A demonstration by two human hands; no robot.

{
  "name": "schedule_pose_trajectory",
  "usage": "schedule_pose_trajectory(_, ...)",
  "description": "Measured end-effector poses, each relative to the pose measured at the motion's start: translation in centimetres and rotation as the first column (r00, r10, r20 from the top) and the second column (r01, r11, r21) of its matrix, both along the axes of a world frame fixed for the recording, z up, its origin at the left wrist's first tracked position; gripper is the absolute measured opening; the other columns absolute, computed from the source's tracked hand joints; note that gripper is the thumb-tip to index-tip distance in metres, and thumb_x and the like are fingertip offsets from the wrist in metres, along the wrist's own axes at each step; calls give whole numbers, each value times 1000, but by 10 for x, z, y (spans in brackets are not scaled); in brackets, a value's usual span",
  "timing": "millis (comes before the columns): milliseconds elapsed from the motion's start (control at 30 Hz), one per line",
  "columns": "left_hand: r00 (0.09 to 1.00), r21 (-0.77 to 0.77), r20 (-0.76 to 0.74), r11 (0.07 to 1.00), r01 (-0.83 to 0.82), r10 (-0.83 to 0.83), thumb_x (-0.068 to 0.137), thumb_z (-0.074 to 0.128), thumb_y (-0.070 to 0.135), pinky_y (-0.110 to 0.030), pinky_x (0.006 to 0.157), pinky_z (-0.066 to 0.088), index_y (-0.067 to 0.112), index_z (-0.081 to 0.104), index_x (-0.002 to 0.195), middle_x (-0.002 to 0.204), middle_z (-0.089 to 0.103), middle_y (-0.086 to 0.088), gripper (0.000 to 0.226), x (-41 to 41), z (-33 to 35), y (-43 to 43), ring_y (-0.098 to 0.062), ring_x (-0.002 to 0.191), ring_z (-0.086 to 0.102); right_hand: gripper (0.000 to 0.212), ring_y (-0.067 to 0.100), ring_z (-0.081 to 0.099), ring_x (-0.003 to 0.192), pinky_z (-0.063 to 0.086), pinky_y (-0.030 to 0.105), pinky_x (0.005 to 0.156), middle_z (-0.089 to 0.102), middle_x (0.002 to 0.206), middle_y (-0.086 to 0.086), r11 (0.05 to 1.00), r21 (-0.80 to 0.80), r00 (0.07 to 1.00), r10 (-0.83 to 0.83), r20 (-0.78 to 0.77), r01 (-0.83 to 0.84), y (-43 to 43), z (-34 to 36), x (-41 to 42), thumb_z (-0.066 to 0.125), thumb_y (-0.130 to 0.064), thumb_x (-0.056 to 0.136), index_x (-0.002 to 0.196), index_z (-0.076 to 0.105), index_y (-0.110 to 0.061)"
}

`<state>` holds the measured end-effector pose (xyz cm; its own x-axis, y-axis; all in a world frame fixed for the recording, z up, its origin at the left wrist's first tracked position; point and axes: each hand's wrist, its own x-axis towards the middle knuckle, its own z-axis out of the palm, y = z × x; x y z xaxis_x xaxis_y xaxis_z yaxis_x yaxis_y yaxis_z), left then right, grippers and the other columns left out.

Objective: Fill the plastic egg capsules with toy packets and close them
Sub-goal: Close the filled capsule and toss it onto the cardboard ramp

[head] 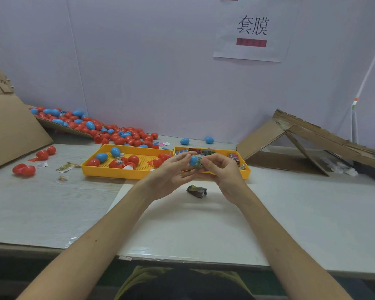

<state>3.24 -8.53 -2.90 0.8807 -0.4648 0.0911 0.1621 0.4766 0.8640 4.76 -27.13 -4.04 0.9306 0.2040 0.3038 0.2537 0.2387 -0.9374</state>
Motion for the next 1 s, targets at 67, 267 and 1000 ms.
schedule_pose_trajectory(67,1000,5,2,1000,9,-9,95,62,29,-30,93,57,10,54,137,126,71,-13,47,0,0,0,-27,123,65,40,41,72,91,61,50,79,66,110,36,1000,-6,1000,6,5,-6,0,0,0,72,-21,83,107,64,10)
schedule_pose_trajectory(267,999,-11,22,999,-38,38,90,72,15,-30,86,58,11,60,132,123,70,-14,44,5,-3,2,-26,116,68,40,31,69,108,59,47,85,72,114,14,996,-38,996,85,-34,-87,2,1,0,67,-31,88,119,66,-5)
schedule_pose_trajectory(1000,969,255,242,959,-119,56,79,81,15,-28,80,58,21,64,122,114,75,-3,47,11,-9,-2,-22,103,71,15,23,71,80,61,43,76,74,85,12,997,-65,998,33,-49,-36,-1,1,-1,73,-30,80,73,75,-17)
